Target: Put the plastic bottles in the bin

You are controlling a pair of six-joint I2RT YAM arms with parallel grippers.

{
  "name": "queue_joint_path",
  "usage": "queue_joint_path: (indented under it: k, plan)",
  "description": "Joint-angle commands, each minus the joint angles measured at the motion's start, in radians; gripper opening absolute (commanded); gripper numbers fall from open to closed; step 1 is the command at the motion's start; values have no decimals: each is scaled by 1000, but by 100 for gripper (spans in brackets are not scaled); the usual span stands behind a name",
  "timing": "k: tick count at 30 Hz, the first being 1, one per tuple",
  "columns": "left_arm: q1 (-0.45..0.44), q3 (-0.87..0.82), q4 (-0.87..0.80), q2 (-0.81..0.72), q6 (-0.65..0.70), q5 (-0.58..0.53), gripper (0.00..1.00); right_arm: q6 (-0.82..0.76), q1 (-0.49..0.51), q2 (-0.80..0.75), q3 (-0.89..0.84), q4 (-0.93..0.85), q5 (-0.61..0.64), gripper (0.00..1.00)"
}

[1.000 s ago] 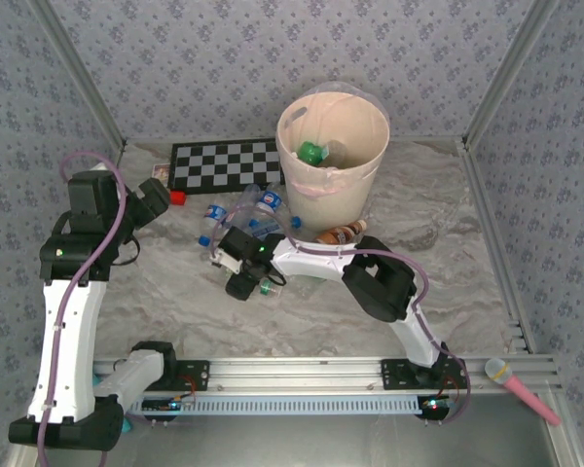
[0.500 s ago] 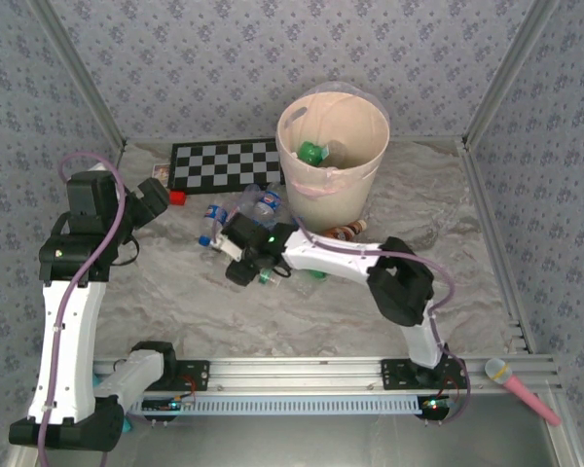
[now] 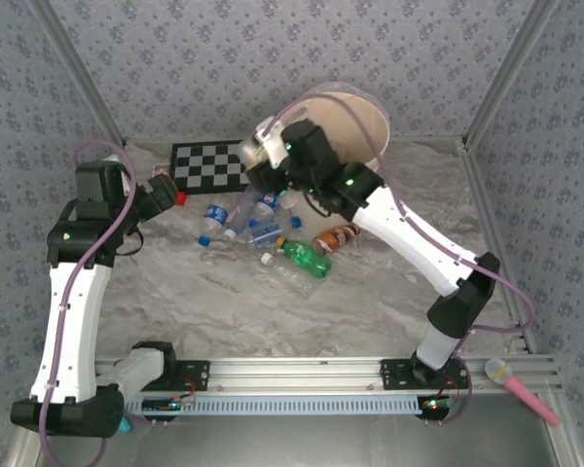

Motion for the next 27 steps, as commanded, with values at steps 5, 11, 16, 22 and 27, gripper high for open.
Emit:
queue_joint_path:
  k: [5, 11, 16, 22, 27]
  plan:
    - [6, 13, 44, -5, 45, 85, 100, 64, -158, -55, 100, 13, 24, 57]
    - [6, 0, 33, -9, 57, 144, 100, 89, -260, -5, 169, 30, 72, 58]
    - [6, -23, 35, -42, 58, 146, 100, 88, -311, 60, 190, 61, 105, 58]
    - [6, -16, 9, -55, 64, 137, 100, 74, -327, 124, 230, 49, 107, 58]
    - [6, -13, 1, -59, 60, 134, 100, 70, -329, 136, 220, 39, 116, 58]
